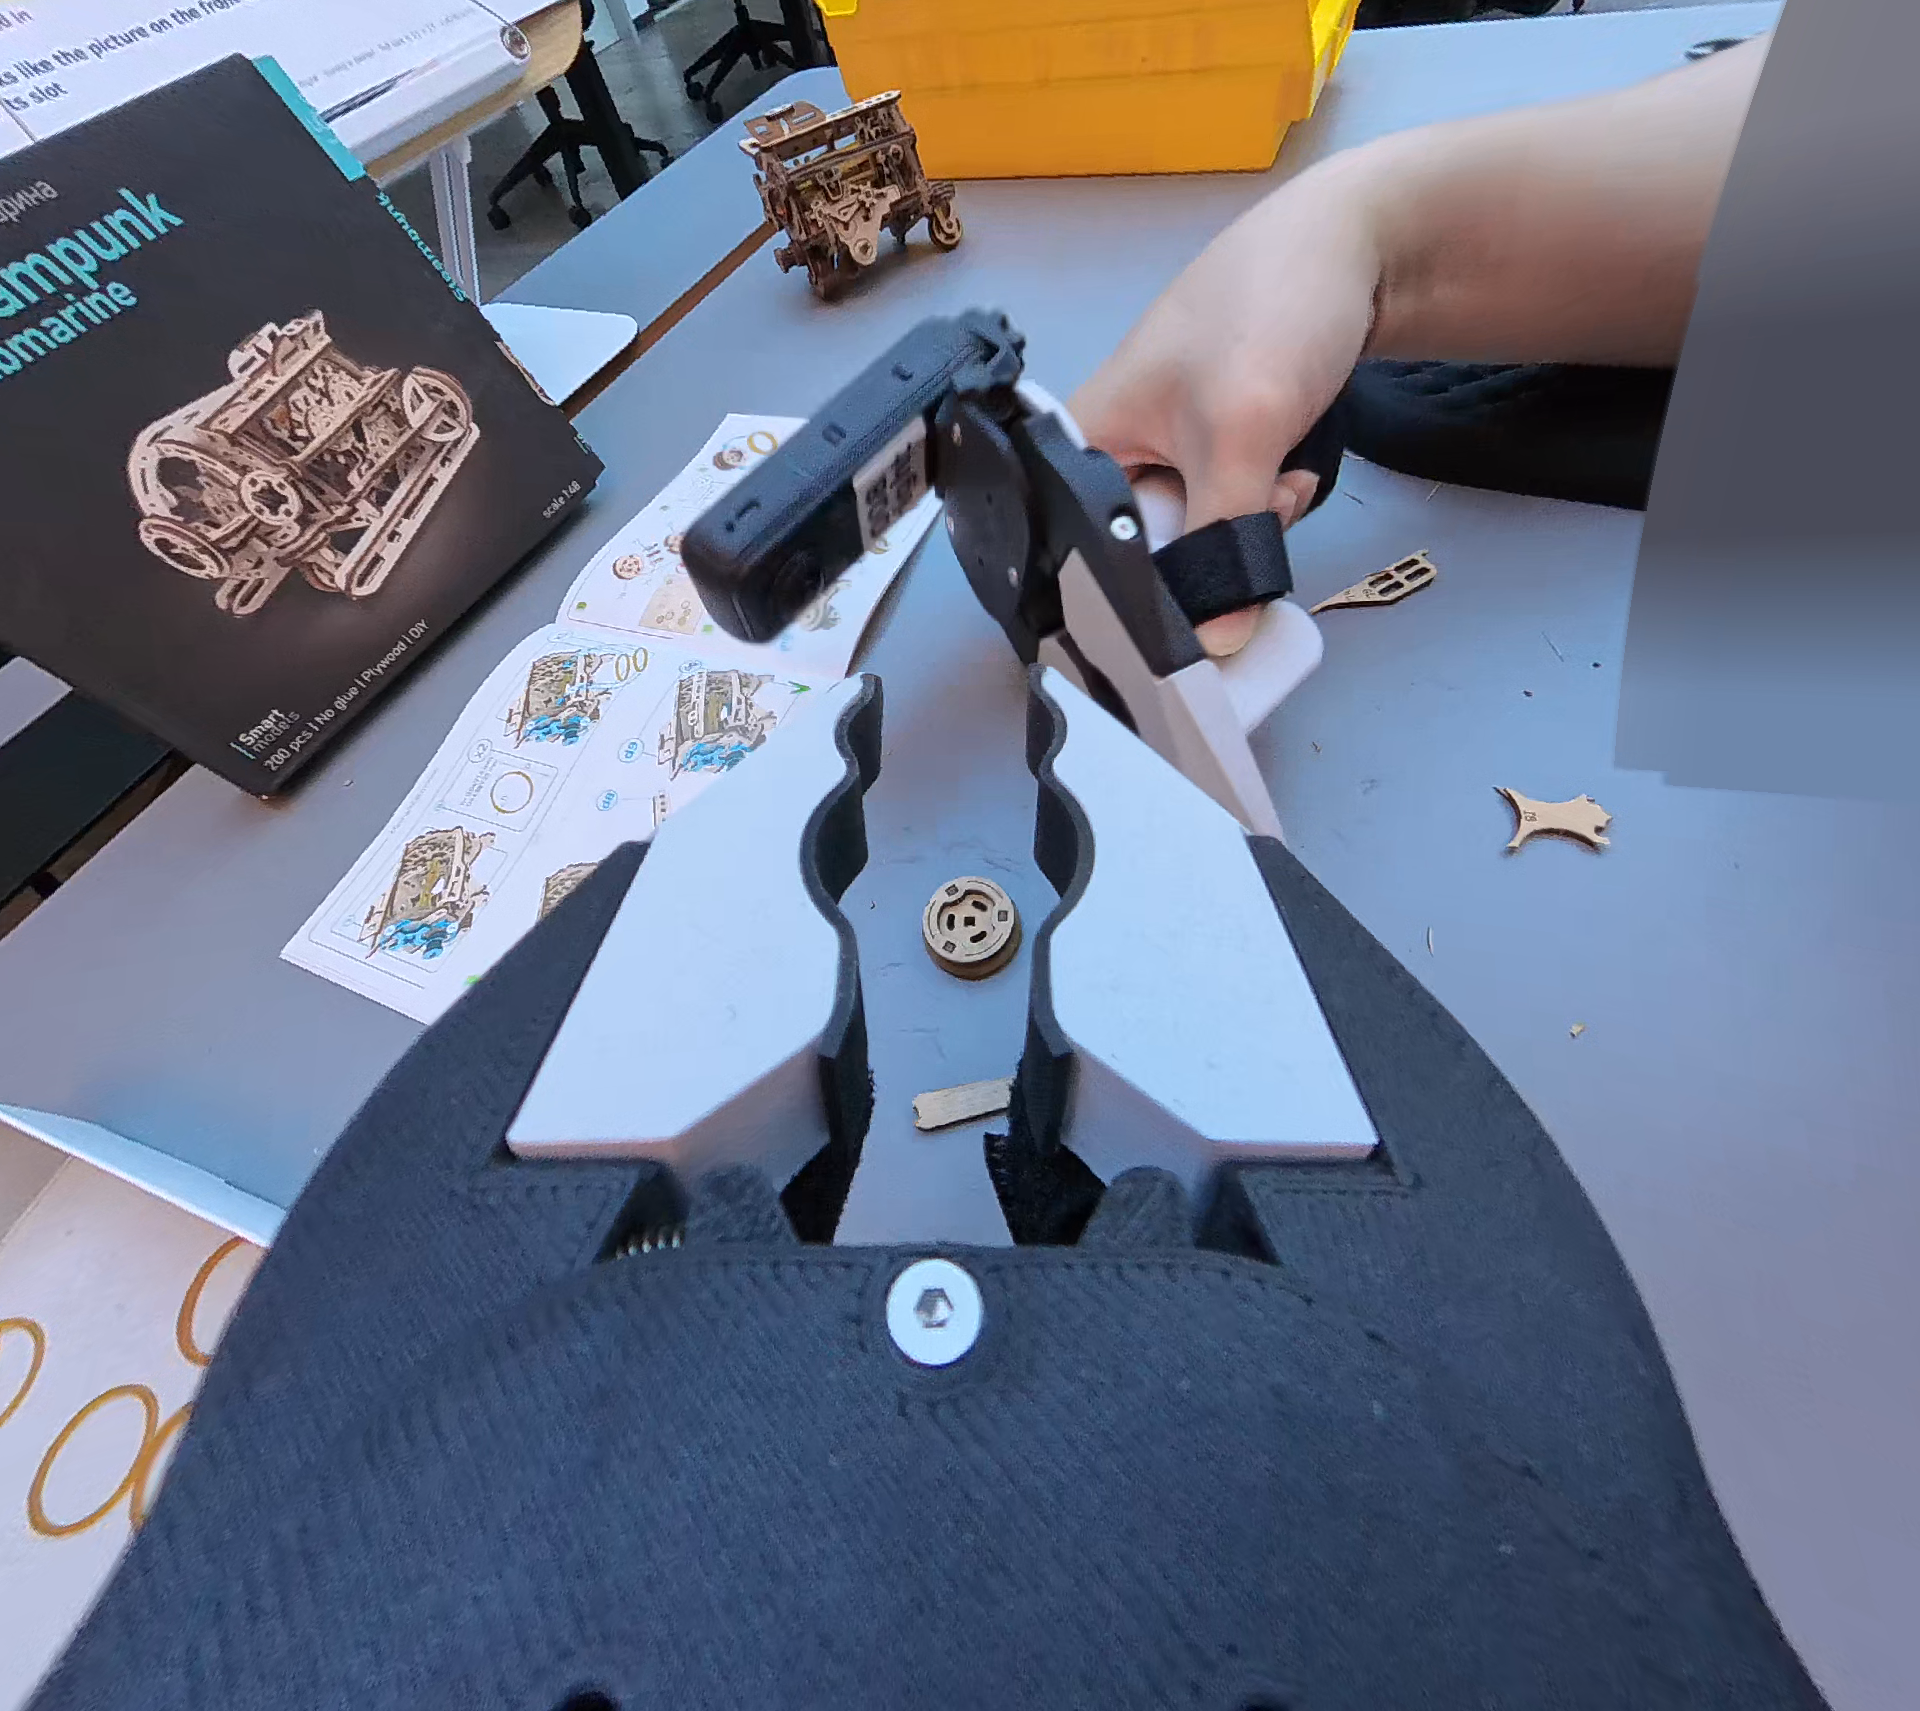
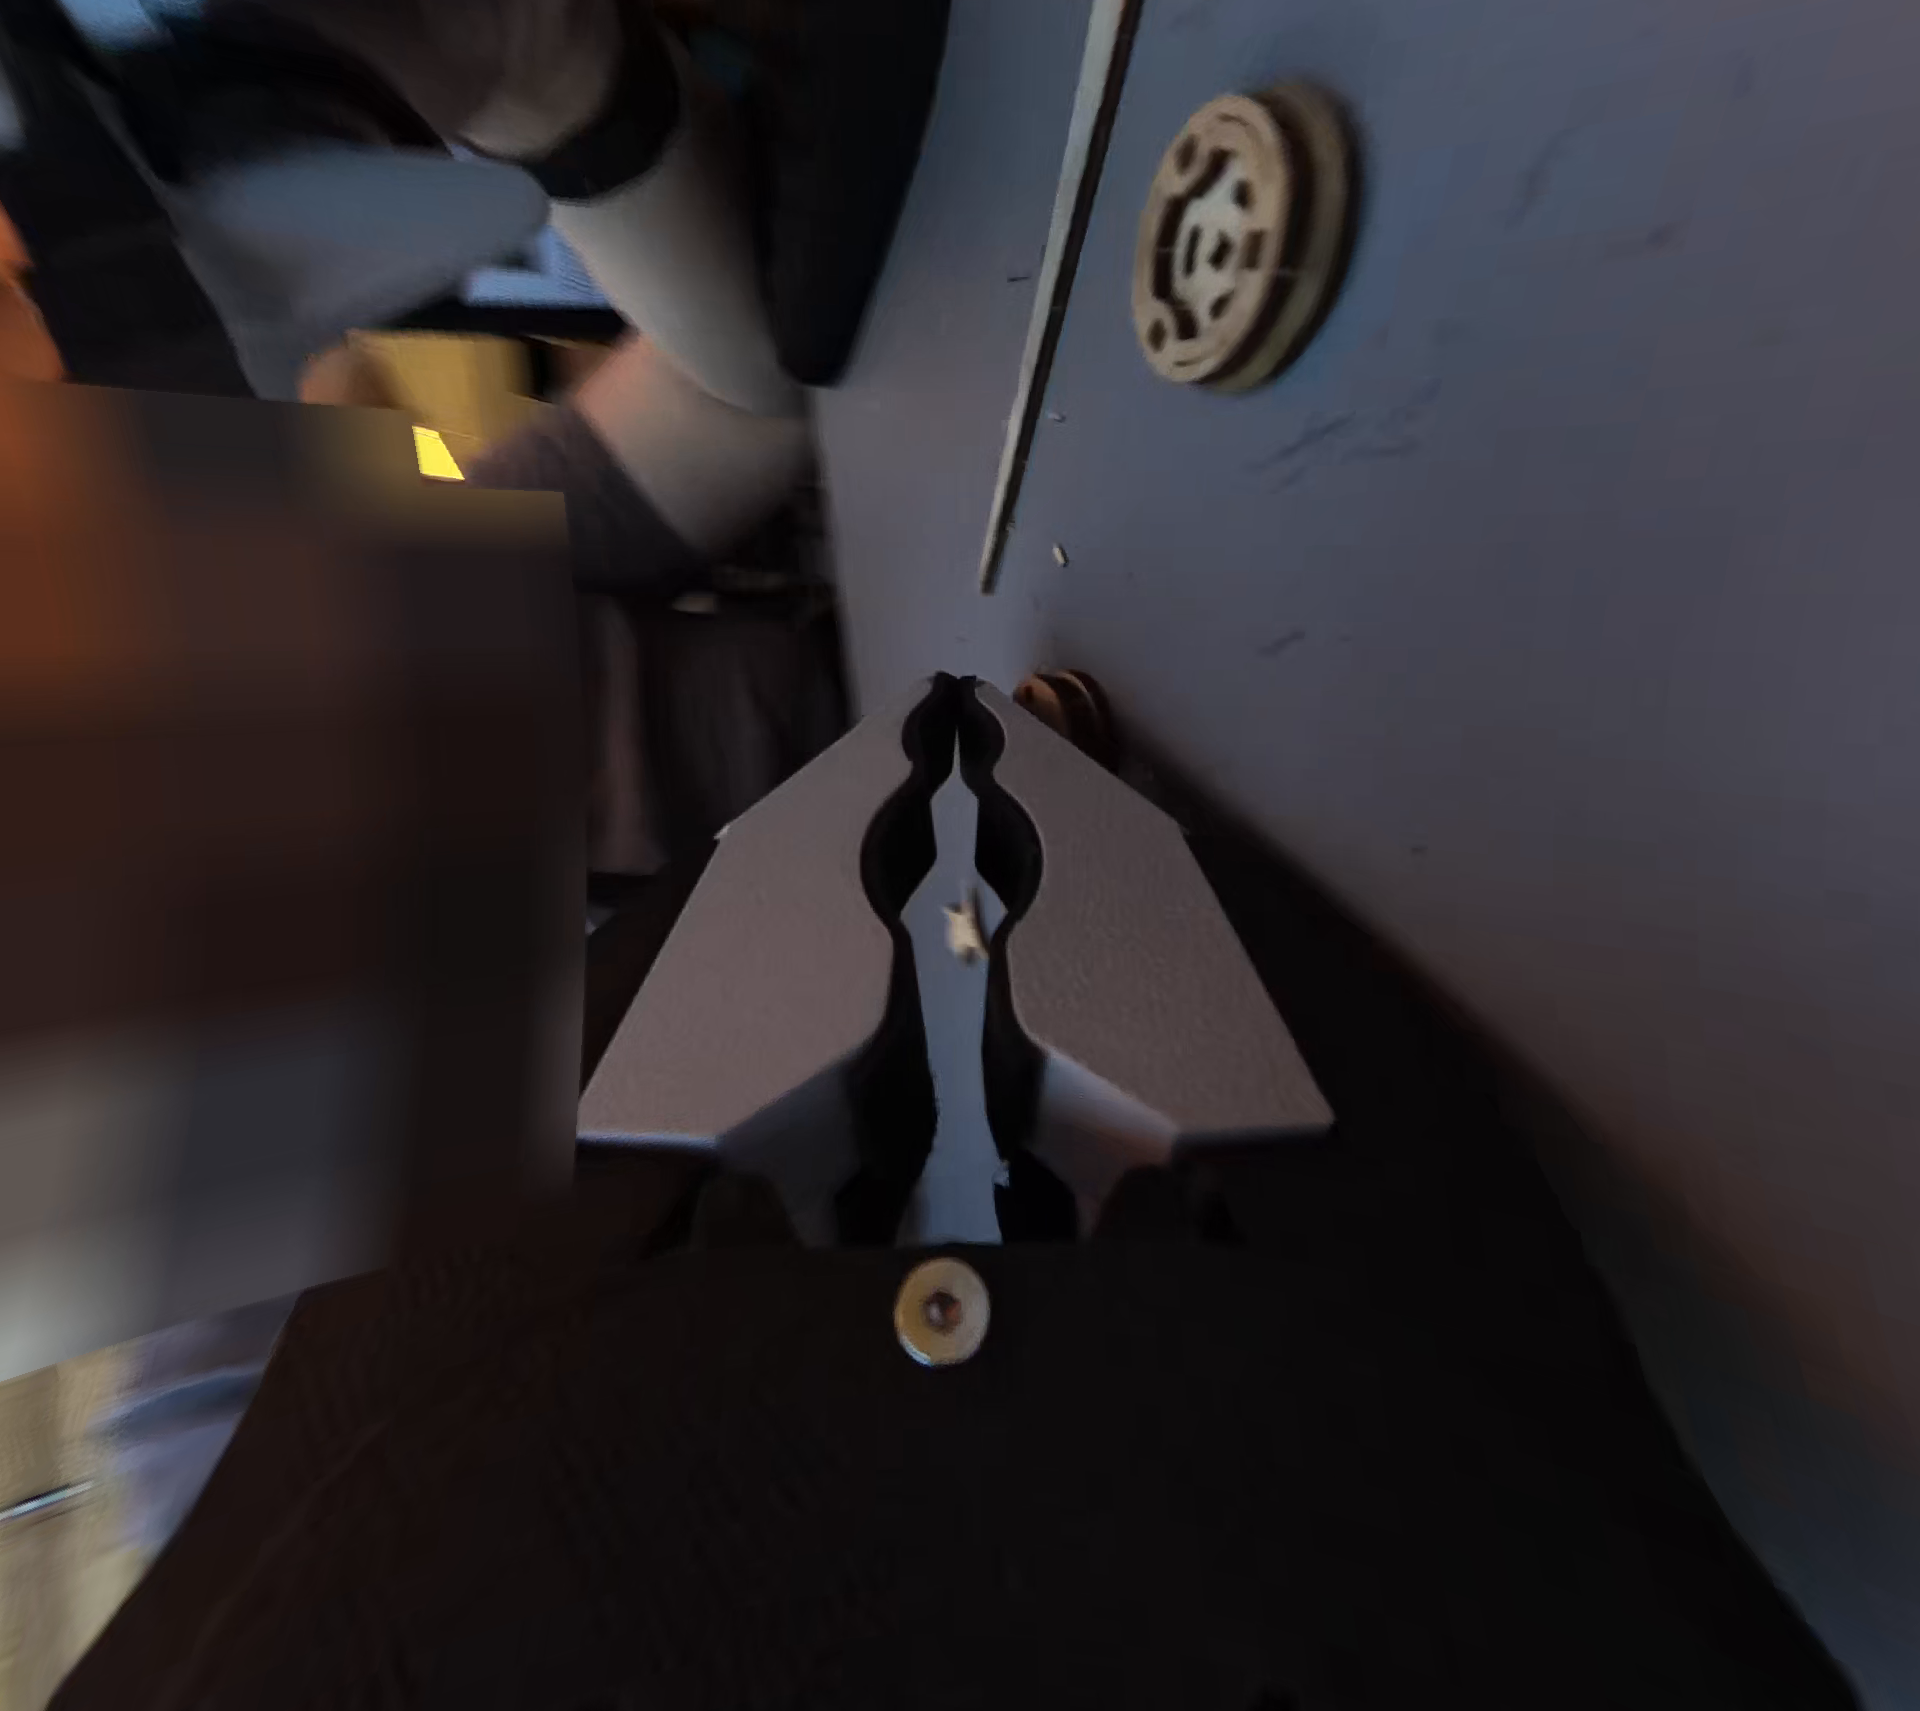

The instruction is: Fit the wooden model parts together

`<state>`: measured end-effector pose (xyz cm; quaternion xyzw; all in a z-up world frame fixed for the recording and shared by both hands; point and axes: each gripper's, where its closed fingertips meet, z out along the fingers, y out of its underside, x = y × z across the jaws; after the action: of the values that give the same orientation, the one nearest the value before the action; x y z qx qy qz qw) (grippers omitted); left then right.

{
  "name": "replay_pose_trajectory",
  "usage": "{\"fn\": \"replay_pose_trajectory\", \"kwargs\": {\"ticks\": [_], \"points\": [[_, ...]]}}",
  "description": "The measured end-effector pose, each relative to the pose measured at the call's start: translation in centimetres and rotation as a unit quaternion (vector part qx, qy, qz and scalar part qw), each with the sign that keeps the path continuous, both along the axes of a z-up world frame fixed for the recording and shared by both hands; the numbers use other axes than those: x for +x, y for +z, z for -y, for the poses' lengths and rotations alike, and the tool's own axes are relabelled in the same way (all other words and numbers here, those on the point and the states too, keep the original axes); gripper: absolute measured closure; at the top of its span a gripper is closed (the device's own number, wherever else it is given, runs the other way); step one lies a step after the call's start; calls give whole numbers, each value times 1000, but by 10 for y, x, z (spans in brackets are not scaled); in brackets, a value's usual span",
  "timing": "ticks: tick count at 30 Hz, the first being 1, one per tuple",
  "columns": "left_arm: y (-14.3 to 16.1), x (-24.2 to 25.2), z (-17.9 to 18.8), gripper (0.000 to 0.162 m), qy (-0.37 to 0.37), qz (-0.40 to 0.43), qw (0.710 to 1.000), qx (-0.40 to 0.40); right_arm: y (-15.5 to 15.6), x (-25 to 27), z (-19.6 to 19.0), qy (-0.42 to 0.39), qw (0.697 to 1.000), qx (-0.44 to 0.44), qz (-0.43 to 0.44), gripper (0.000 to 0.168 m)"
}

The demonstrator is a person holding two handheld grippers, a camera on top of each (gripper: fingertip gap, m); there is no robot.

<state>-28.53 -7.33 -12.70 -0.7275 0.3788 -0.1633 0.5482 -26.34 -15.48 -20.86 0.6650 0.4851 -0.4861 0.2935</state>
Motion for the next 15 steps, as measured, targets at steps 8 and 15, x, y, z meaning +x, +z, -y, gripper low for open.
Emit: {"fn": "replay_pose_trajectory", "kwargs": {"ticks": [8, 15], "points": [[-3, 1, 0, 136, -1, -6, 1000, -2, 1, -7, -4, -28, 999, -39, 11, 168], [-3, 3, 1, 136, -4, -9, 1000, -1, 0, -5, -1, -17, 999, -27, 10, 168]]}}
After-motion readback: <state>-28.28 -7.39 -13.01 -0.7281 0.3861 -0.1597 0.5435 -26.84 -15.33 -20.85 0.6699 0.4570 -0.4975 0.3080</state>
